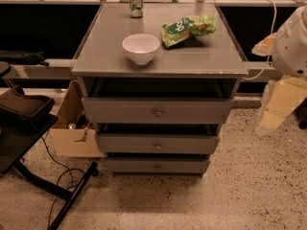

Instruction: Open middle drawer

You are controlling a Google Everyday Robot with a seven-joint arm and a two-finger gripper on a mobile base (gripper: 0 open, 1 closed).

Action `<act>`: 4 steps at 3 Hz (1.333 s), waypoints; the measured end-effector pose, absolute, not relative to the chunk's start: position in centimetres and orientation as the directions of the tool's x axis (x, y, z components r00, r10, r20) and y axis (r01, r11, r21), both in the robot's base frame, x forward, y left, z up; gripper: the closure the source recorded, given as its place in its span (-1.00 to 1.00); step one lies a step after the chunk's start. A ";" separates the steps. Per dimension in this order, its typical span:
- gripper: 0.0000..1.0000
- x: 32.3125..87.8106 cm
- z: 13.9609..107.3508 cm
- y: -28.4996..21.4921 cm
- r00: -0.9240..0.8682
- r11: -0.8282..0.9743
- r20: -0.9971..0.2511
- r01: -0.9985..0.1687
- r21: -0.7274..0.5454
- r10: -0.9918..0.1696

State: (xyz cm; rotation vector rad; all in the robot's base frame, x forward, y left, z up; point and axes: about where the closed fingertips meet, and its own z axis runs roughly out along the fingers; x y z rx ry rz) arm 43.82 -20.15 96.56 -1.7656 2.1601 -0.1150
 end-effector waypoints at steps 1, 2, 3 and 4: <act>-1.00 44.0 91.7 -19.8 -0.101 0.150 -0.170 -0.942 -0.302 -0.980; -1.00 44.9 82.7 -20.9 -0.090 0.123 -0.130 -0.953 -0.276 -0.987; -1.00 47.2 72.4 -22.6 -0.106 0.127 -0.097 -0.962 -0.241 -0.990; -1.00 50.2 64.8 -24.3 -0.131 0.142 -0.066 -0.967 -0.212 -0.989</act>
Offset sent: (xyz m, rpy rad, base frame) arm 0.0405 -0.0247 -0.2910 -0.1094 0.0569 0.0882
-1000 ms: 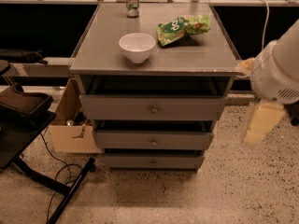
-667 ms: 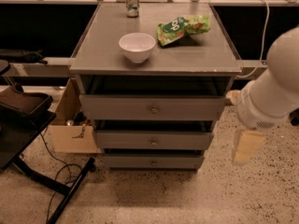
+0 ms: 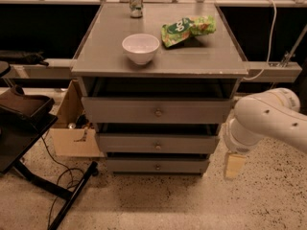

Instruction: Open middle drawer

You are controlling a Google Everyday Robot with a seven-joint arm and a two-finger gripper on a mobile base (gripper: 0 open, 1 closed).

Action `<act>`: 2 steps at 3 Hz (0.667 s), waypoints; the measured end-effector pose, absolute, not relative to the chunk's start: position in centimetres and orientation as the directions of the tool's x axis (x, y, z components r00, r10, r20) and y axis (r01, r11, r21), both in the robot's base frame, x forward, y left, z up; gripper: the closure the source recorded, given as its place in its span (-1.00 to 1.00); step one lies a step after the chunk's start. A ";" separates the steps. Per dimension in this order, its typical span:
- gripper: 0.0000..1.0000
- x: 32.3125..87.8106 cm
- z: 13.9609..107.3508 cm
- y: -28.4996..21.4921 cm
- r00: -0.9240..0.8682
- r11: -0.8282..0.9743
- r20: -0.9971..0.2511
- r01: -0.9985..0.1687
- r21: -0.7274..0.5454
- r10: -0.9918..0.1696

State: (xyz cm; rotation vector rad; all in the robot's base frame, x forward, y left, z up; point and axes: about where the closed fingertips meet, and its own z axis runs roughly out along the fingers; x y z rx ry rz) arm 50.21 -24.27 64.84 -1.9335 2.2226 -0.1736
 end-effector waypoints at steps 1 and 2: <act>-1.00 50.0 62.4 -24.5 -0.131 0.141 -0.062 -0.974 -0.178 -0.989; -1.00 50.1 61.6 -24.4 -0.134 0.140 -0.041 -0.973 -0.182 -0.990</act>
Offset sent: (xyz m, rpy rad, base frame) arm 0.0033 -0.0004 -0.0481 -0.0625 0.0318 -0.0098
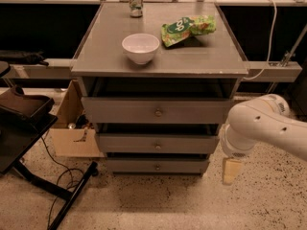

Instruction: Open middle drawer

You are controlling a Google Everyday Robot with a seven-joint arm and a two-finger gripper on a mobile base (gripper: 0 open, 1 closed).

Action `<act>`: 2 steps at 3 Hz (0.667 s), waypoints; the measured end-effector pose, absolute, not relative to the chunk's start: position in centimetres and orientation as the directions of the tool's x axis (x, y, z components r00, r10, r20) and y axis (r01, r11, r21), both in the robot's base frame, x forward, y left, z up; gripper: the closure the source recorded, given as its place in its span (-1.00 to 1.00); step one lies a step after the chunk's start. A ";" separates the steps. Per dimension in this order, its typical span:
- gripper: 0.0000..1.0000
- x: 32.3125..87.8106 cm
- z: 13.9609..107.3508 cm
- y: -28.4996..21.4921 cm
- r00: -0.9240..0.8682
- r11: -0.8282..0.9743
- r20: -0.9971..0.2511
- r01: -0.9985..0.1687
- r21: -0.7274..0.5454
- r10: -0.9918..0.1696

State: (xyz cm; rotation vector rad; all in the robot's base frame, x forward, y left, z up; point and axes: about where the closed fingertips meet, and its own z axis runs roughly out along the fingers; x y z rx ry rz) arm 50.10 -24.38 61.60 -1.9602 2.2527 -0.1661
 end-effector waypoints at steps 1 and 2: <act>-1.00 51.1 57.9 -23.9 -0.112 0.113 -0.015 -0.972 -0.205 -0.994; -1.00 53.6 54.2 -23.2 -0.071 0.073 -0.016 -0.960 -0.270 -0.997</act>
Offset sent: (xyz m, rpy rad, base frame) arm 0.0705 0.0207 -0.1177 -0.0365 -0.1854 0.1116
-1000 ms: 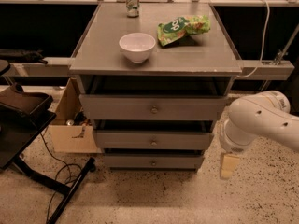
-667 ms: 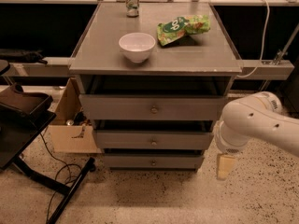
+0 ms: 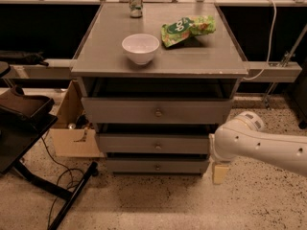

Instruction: Open middle drawer

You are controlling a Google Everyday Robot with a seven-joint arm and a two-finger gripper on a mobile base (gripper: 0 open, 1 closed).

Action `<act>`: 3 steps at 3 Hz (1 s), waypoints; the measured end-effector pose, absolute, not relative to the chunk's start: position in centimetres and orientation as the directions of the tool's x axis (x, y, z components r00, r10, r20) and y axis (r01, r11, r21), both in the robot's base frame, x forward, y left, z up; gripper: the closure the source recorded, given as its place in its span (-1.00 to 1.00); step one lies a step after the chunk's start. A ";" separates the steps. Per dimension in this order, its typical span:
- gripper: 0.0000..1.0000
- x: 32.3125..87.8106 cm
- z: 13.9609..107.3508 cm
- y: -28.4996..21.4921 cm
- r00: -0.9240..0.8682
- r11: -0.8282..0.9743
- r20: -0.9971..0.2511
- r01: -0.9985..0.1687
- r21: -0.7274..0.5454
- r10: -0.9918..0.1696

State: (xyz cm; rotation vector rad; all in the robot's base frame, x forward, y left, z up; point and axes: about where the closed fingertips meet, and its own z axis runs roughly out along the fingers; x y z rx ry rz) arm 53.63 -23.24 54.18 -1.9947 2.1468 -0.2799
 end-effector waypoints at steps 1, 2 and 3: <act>-1.00 56.7 50.9 -22.8 -0.049 0.057 -0.032 -0.947 -0.316 -0.998; -1.00 59.8 47.8 -22.5 -0.050 0.071 -0.073 -0.940 -0.333 -0.996; -1.00 62.5 45.1 -21.6 -0.061 0.093 -0.106 -0.938 -0.334 -0.992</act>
Offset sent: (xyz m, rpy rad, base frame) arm 0.1049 0.0114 -0.0995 0.1069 -0.1028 0.0127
